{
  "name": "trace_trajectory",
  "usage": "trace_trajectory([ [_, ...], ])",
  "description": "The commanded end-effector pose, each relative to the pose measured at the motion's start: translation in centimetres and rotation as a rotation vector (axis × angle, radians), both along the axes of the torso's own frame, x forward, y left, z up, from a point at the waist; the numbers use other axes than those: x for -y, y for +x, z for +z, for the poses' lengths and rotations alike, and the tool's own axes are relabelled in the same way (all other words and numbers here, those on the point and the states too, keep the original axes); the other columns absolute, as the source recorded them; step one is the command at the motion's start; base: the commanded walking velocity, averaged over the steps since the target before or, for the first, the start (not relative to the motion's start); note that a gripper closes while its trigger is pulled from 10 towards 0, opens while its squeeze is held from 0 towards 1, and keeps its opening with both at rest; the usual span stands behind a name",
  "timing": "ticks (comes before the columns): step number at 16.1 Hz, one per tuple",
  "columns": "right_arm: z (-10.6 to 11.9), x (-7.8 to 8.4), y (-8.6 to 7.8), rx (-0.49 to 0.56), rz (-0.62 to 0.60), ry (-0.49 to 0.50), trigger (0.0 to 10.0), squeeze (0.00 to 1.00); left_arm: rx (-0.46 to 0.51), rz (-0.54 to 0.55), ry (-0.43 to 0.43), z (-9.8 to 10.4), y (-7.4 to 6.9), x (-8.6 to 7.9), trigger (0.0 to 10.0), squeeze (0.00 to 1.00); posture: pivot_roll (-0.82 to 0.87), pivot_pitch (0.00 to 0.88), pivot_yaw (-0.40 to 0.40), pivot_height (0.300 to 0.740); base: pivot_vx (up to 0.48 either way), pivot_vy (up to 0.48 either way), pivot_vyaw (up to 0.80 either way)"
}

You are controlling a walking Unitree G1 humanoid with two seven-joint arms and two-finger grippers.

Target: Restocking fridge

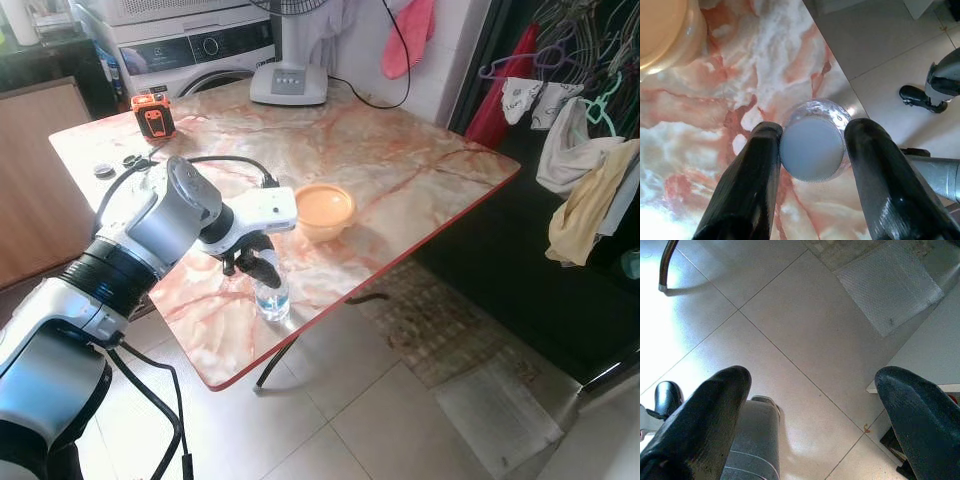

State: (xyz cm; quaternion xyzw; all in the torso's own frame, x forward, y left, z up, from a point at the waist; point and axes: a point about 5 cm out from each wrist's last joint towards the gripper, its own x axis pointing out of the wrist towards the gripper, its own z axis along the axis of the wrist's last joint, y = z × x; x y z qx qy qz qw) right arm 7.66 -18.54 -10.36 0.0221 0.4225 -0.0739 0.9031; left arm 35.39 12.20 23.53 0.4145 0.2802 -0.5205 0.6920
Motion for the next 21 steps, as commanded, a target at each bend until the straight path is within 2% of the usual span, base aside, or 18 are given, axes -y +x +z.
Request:
trace_trajectory([
  [1, -0.2, -0.2, -0.5, -0.025, -0.006, 0.011, 10.0, 0.00, -0.005, 0.008, 0.016, -0.2, 0.1, -0.4, 8.5, 0.00, 0.09, 0.007, -0.028, 0.740, 0.000, 0.000, 0.00],
  [2, -0.2, -0.2, -0.5, -0.026, -0.007, 0.012, 10.0, 0.00, -0.006, 0.009, 0.018, -0.3, 0.1, -0.4, 3.8, 0.00, 0.09, 0.007, -0.028, 0.740, 0.000, 0.000, 0.00],
  [4, -0.2, -0.2, -0.4, -0.027, -0.007, 0.012, 10.0, 0.00, -0.009, 0.005, 0.020, -0.3, 0.1, -0.4, 0.0, 0.00, 0.09, 0.007, -0.027, 0.740, 0.000, 0.000, 0.00],
  [11, -0.2, -0.2, -0.4, -0.031, -0.003, 0.017, 10.0, 0.00, 0.000, 0.003, 0.026, -0.3, 0.1, -0.5, 0.0, 0.00, 0.10, 0.006, -0.028, 0.740, 0.000, 0.000, 0.00],
  [13, -0.3, -0.2, -0.5, -0.033, 0.000, 0.019, 10.0, 0.00, 0.056, 0.041, -0.015, -0.1, 0.5, -0.3, 0.0, 0.00, 0.09, 0.005, -0.028, 0.740, 0.000, 0.000, 0.00],
  [14, -0.3, -0.2, -0.5, -0.034, 0.000, 0.020, 10.0, 0.00, 0.100, 0.063, -0.081, 0.4, 0.7, 0.1, 0.0, 0.00, 0.09, 0.004, -0.028, 0.740, 0.000, 0.000, 0.00],
  [15, -0.3, -0.2, -0.5, -0.034, 0.000, 0.020, 10.0, 0.00, 0.116, 0.074, -0.106, 0.6, 0.7, 0.2, 0.0, 0.00, 0.09, 0.002, -0.026, 0.740, 0.000, 0.000, 0.00],
  [16, -0.3, -0.2, -0.6, -0.034, -0.003, 0.021, 10.0, 0.00, 0.156, 0.159, -0.257, 1.4, 0.8, 0.8, 0.0, 0.00, 0.08, 0.002, -0.028, 0.740, 0.000, 0.000, 0.00],
  [18, -0.3, -0.2, -0.8, -0.035, -0.003, 0.019, 10.0, 0.00, 0.243, 0.250, -0.405, 2.1, 0.8, 0.8, 0.0, 0.00, 0.08, 0.004, -0.033, 0.740, 0.000, 0.000, 0.00],
  [19, -0.3, -0.1, -0.9, -0.039, -0.002, 0.017, 10.0, 0.00, 0.328, 0.331, -0.550, 2.6, 0.2, 0.7, 0.0, 0.00, 0.07, 0.001, -0.037, 0.740, 0.000, 0.000, 0.00],
  [20, -0.3, 0.0, -1.0, -0.040, -0.001, 0.017, 10.0, 0.00, 0.365, 0.368, -0.616, 2.8, -0.3, 0.6, 0.0, 0.00, 0.07, 0.000, -0.043, 0.740, 0.000, 0.000, 0.00],
  [21, -0.3, 0.1, -1.1, -0.044, 0.007, 0.014, 10.0, 0.00, 0.465, 0.412, -0.712, 2.9, -1.3, 0.7, 0.0, 0.00, 0.07, 0.000, -0.050, 0.740, 0.000, 0.000, 0.00],
])
